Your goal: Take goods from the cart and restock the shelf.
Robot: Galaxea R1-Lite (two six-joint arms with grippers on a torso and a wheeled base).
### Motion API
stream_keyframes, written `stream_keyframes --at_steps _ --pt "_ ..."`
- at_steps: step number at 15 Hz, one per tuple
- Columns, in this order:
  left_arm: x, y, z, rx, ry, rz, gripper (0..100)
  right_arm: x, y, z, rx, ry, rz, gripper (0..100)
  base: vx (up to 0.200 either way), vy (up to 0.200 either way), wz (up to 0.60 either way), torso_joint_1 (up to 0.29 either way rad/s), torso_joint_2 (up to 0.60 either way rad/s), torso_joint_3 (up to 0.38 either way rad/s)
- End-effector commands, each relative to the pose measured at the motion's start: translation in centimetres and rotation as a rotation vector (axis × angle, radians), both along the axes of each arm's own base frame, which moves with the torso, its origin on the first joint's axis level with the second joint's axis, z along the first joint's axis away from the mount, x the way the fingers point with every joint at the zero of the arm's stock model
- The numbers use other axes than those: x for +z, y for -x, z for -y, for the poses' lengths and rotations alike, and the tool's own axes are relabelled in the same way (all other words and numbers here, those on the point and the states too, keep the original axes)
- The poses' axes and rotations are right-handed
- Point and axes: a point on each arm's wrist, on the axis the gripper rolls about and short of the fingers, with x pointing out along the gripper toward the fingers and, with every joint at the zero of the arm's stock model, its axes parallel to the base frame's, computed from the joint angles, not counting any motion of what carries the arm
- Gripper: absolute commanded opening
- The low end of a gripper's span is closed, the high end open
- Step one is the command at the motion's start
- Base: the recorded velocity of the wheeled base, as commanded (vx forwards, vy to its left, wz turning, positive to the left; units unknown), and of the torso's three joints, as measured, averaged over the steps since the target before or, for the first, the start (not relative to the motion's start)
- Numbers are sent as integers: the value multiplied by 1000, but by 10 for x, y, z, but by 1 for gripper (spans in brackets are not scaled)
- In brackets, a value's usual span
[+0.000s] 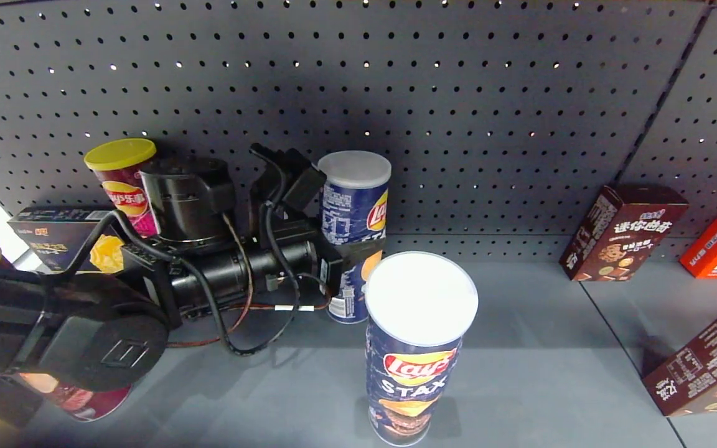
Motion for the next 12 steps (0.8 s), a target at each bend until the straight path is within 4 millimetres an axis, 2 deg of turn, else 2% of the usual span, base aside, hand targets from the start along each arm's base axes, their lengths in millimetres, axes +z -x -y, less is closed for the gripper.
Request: stream_keyframes --at_steps 1,4,12 --pt "-3 -10 6 -1 2 -1 0 0 0 0 0 0 0 100 0 0 0 0 0 0" --pt "-2 -19 11 -1 8 9 0 0 0 0 0 0 0 100 0 0 0 0 0 0" --pt "-4 -24 26 -20 20 13 0 0 0 0 0 0 0 100 0 0 0 0 0 0"
